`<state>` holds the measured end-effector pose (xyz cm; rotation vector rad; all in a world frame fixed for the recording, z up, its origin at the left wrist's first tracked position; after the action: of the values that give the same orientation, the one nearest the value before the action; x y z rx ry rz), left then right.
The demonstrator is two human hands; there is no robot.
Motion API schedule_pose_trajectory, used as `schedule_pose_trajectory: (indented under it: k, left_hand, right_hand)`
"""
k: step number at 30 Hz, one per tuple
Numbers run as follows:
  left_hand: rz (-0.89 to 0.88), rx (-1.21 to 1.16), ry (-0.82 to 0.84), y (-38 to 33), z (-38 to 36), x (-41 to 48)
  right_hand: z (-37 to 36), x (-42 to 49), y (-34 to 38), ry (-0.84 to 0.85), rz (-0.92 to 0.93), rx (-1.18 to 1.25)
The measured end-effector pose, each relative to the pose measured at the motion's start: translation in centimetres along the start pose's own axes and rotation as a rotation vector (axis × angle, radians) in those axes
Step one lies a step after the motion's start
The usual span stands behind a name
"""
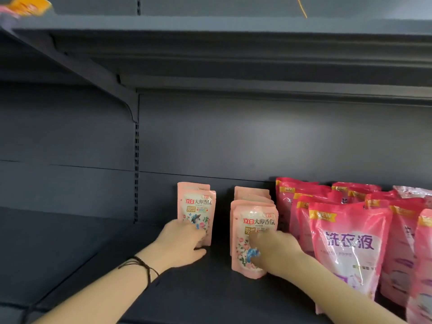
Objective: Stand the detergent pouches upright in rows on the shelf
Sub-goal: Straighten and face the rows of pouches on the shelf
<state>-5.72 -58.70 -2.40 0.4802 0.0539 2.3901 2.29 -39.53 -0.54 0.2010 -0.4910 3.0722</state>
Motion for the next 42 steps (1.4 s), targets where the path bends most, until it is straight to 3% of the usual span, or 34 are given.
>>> schedule_pose_trajectory:
  k: [6,12,19,22,26,30,34,42]
  left_hand:
    - [-0.089,0.053,-0.01,3.0,1.6,-1.1]
    - [-0.186,0.137,-0.076,6.8,3.0,-2.1]
    - [-0.155,0.203,-0.123,11.1,2.9,0.0]
    - [-0.031,-0.085,-0.211,12.0,2.4,2.2]
    - [0.248,-0.857,-0.344,12.2,0.1,5.2]
    - [0.459,-1.491,-0.382,10.7,-2.8,7.2]
    - [0.473,-1.668,-0.364,9.7,-4.4,7.7]
    - [0.458,-1.72,-0.418,10.0,-2.6,6.8]
  right_hand:
    - [2.2,1.4,3.1,0.008,-0.007,-0.134]
    - [4.8,2.7,7.9,-0.065,-0.012,-0.06]
    - [6.6,6.9,9.4,-0.135,-0.012,-0.021]
    - [6.5,9.6,8.5,-0.312,-0.074,0.228]
    - [4.8,13.3,7.5,-0.613,-0.23,0.9]
    - [1.7,15.7,8.2,-0.587,-0.407,1.355]
    - [-1.0,17.1,8.6,-0.484,-0.482,1.41]
    - [0.6,15.4,8.2,-0.522,-0.472,1.442]
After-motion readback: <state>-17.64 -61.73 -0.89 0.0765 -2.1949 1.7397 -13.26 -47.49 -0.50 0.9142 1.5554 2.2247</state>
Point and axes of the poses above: each hand's wrist, its own x-axis towards the middle knuckle, its own z-axis out of the back of the hand, y = z × x, the point moved 3 cm from there along x, towards the middle knuckle, and after that the axes turned 7 degrees about -x, right-handed, at the moved point
